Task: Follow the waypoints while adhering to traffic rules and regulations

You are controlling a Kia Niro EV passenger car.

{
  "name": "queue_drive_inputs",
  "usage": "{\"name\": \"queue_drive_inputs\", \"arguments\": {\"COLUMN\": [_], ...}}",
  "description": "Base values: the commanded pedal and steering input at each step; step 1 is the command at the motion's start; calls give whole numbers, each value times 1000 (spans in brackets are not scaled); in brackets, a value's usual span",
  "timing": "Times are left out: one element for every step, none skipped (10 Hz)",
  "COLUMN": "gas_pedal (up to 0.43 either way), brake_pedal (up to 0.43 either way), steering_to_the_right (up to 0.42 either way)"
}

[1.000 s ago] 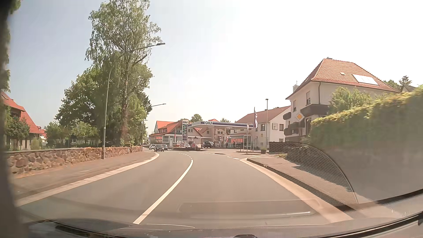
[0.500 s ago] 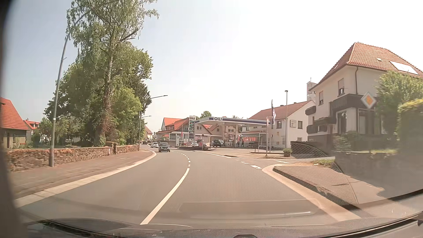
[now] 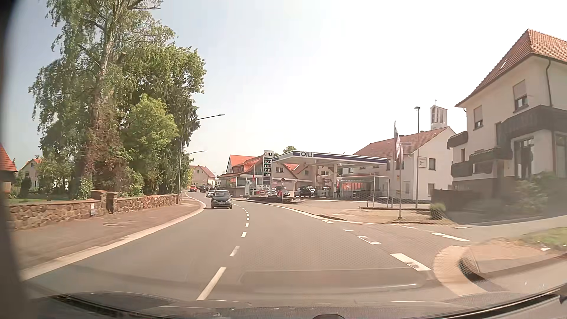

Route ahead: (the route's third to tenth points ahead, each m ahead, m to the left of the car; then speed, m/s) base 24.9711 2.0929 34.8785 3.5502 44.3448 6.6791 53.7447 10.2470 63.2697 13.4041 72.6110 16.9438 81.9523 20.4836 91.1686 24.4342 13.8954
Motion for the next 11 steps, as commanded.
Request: {"name": "queue_drive_inputs", "arguments": {"gas_pedal": [177, 177, 169, 157, 157, 157, 157, 157, 157, 157, 157], "brake_pedal": [0, 0, 0, 0, 0, 0, 0, 0, 0, 0, 0], "steering_to_the_right": [-32, -34, -34, -34, -35, -35, -35, -35, -35, -36, -36]}}
